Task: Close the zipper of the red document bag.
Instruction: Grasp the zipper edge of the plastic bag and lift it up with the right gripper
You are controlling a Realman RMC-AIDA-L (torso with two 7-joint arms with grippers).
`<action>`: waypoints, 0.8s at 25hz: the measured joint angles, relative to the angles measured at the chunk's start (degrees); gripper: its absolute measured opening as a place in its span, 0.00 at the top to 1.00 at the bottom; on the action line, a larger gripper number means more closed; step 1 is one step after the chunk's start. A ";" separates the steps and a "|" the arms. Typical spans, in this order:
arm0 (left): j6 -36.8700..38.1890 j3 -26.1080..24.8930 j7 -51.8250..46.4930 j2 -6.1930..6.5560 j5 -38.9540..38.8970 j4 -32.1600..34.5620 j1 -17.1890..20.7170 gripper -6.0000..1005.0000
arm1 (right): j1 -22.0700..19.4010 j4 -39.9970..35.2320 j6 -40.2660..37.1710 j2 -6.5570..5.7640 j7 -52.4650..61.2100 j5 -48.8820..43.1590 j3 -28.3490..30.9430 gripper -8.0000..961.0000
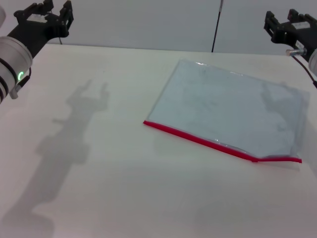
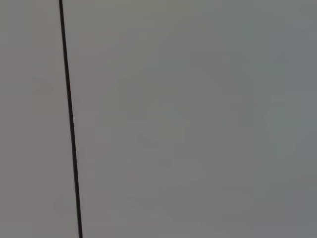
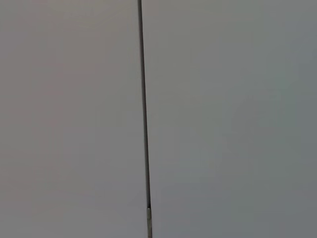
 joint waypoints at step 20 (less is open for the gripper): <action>0.10 -0.06 -0.08 0.00 0.00 -0.12 0.01 0.57 | 0.11 -1.50 -12.31 -0.25 -0.05 -0.02 4.39 0.43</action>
